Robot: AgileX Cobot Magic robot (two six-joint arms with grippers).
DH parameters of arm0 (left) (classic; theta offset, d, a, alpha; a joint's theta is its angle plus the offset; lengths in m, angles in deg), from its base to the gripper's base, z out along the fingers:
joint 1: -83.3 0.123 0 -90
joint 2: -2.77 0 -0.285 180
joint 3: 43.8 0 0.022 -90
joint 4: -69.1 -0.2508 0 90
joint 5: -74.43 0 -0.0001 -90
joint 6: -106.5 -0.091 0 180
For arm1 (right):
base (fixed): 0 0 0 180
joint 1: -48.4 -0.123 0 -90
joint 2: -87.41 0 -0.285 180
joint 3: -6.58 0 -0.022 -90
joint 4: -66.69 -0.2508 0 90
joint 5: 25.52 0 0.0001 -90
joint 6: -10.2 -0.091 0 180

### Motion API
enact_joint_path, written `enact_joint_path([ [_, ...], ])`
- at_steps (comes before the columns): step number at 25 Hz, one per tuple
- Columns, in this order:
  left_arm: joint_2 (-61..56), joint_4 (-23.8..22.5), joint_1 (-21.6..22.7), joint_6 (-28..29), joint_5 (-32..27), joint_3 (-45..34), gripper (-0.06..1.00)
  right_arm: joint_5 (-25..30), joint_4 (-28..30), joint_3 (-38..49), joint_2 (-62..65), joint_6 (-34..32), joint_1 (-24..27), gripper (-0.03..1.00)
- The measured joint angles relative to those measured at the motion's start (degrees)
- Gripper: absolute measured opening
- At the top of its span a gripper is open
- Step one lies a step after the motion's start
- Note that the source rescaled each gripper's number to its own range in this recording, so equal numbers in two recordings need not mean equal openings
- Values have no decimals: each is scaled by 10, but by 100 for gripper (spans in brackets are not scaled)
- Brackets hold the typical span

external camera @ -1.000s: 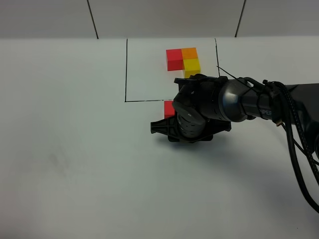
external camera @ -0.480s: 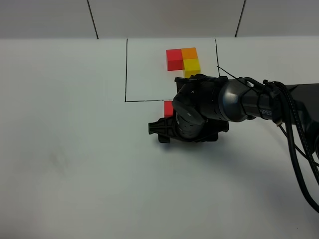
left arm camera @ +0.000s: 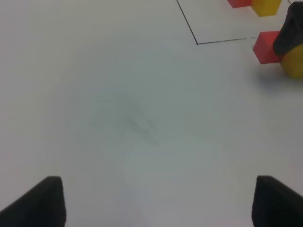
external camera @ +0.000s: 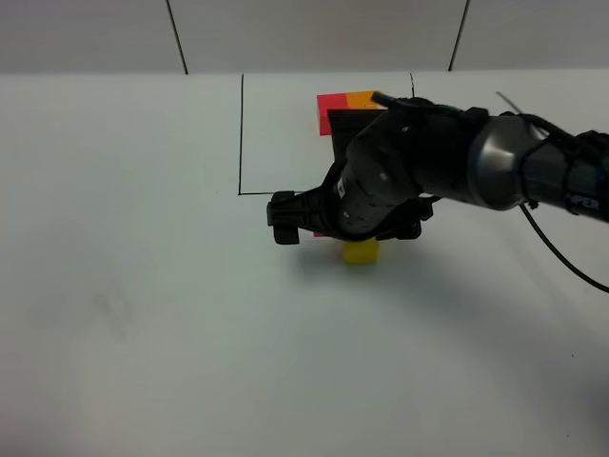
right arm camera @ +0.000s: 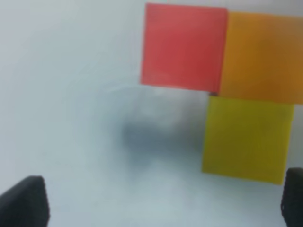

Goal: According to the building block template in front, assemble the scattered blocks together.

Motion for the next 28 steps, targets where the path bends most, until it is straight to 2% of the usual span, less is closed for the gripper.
enact_joint_path([
  [3, 0, 0, 0, 0, 0, 0, 74, 12, -33, 4, 36, 55, 32, 100],
  [8, 0, 0, 0, 0, 0, 0, 74, 73, -50, 22, 94, 112, 128, 100],
  [16, 0, 0, 0, 0, 0, 0, 74, 71, -50, 173, 229, 188, 298, 100],
  [18, 0, 0, 0, 0, 0, 0, 74, 79, -50, 206, 266, 207, 324, 100],
  [23, 0, 0, 0, 0, 0, 0, 74, 120, -63, 264, 385, 239, 335, 100],
  [28, 0, 0, 0, 0, 0, 0, 74, 150, -69, 318, 528, 242, 335, 100],
])
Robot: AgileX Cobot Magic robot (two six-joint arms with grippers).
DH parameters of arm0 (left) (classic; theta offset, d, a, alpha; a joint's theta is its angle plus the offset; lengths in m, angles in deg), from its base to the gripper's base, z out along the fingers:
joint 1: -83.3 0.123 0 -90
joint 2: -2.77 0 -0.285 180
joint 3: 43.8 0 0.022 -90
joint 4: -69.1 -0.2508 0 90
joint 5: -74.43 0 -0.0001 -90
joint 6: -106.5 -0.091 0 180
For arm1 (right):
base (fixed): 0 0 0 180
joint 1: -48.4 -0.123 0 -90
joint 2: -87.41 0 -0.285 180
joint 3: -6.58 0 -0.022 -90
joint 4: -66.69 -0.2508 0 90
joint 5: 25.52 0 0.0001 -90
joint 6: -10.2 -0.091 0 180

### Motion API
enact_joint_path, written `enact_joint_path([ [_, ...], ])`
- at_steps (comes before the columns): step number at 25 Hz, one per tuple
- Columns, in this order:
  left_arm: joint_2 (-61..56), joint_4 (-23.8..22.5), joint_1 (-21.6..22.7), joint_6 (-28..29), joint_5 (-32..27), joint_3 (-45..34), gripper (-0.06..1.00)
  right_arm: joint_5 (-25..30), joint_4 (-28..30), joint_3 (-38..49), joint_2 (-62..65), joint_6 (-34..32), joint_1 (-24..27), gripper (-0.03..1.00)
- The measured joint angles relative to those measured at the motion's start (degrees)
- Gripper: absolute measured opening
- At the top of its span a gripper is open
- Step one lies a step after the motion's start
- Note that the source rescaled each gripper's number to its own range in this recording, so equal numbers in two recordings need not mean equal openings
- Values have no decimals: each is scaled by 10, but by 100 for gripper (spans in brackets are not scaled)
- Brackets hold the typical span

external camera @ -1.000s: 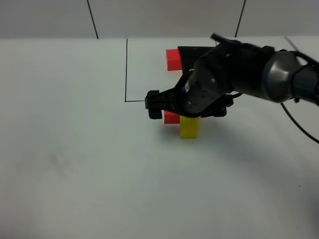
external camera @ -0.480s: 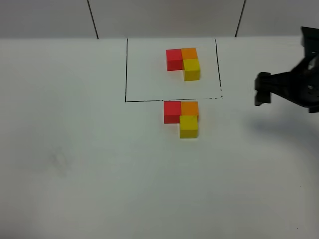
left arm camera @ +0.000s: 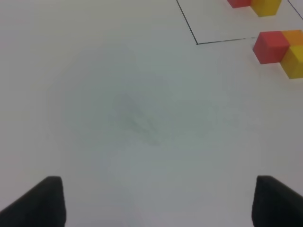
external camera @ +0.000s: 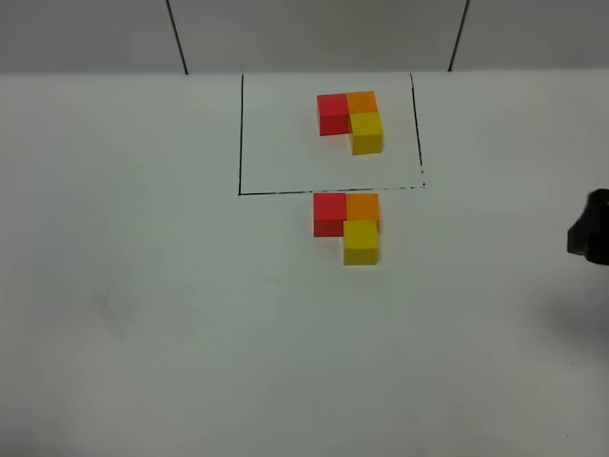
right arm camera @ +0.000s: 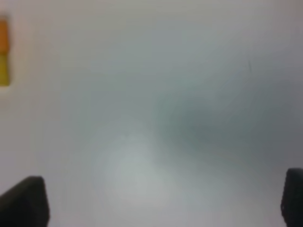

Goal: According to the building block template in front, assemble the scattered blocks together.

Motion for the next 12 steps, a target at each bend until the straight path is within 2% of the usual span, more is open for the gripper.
enact_joint_path([
  [8, 0, 0, 0, 0, 0, 0, 74, 21, -55, 113, 252, 2, 0, 100],
  [12, 0, 0, 0, 0, 0, 0, 74, 31, -59, 143, 348, 18, -17, 100],
])
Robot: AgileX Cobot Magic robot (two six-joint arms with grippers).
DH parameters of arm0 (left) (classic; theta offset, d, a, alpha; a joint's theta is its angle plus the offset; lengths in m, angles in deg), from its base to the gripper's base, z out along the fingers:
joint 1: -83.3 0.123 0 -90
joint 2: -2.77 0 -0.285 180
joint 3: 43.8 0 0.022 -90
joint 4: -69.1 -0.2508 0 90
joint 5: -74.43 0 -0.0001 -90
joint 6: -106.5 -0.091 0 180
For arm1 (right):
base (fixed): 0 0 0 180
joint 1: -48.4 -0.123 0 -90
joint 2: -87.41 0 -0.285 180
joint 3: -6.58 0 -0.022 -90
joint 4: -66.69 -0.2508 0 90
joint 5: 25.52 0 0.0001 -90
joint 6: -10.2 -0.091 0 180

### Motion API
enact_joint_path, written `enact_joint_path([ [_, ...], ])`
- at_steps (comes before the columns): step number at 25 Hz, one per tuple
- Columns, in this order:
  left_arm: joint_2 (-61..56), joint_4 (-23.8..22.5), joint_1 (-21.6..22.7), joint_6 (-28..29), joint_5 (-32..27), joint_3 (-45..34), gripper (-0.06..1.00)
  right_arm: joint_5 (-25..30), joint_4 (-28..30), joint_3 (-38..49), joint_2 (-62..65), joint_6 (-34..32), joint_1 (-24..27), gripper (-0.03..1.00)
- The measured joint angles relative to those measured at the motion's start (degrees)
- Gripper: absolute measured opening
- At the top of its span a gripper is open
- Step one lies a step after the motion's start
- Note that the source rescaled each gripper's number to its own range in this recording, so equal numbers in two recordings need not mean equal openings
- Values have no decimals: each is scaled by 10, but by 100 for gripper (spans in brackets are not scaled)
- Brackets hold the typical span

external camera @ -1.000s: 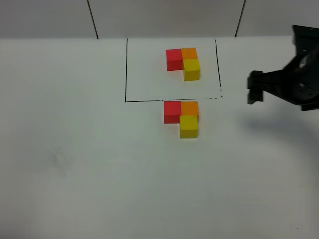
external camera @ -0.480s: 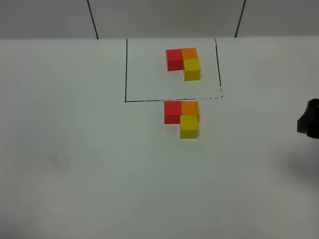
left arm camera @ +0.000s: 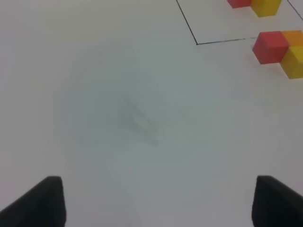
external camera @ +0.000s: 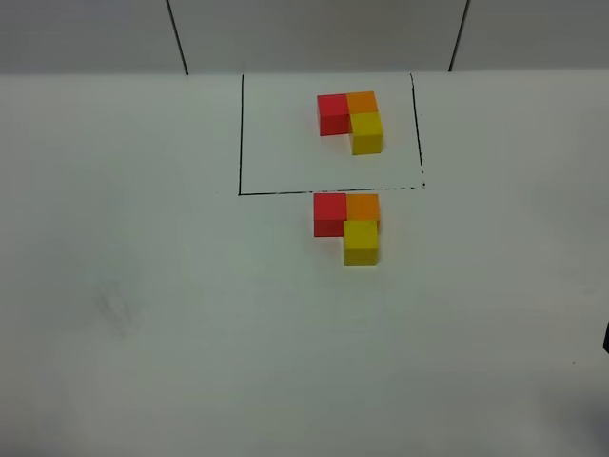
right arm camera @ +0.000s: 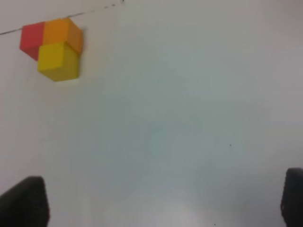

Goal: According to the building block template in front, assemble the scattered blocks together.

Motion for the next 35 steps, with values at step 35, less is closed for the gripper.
enact_joint_path([
  [35, 2, 0, 0, 0, 0, 0, 74, 64, 95, 23, 242, 38, -26, 100],
])
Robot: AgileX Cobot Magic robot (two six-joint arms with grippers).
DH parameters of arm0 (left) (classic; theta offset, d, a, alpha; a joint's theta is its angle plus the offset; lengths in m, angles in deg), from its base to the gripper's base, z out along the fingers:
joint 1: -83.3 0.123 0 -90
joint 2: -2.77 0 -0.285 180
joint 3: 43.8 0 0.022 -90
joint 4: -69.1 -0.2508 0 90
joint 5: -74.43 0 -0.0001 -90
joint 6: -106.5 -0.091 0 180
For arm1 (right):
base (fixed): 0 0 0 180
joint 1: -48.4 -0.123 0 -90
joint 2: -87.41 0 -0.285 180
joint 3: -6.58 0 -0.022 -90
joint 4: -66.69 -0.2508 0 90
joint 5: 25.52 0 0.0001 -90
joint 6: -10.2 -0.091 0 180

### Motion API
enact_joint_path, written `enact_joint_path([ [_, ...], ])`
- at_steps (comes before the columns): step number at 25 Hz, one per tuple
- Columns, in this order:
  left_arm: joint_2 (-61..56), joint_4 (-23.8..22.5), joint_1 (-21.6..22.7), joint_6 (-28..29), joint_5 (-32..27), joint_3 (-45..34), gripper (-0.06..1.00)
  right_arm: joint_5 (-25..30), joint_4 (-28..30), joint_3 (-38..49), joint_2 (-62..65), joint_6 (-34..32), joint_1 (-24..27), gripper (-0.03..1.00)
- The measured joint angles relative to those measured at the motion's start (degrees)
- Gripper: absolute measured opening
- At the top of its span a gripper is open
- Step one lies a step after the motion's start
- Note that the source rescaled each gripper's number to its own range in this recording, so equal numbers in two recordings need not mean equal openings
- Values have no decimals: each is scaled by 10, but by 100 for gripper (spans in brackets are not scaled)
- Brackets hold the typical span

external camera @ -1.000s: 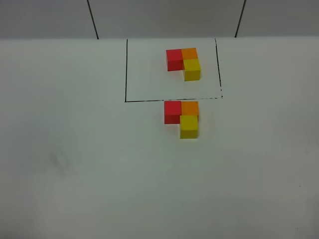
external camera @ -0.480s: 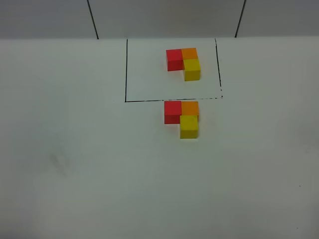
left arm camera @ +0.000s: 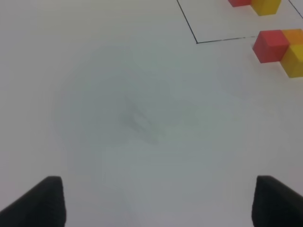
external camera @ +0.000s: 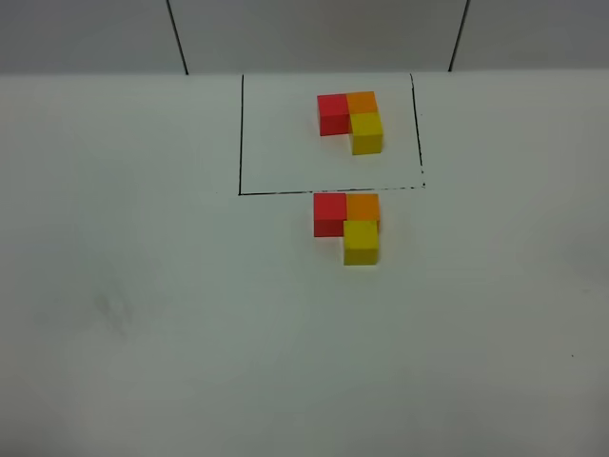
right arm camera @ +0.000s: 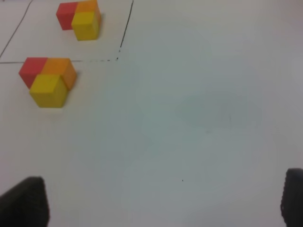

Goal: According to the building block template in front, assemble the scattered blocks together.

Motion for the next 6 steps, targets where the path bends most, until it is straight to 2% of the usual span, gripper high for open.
enact_joint_path([
  [6, 0, 0, 0, 0, 0, 0, 74, 0, 0, 0, 0, -1, 0, 99],
])
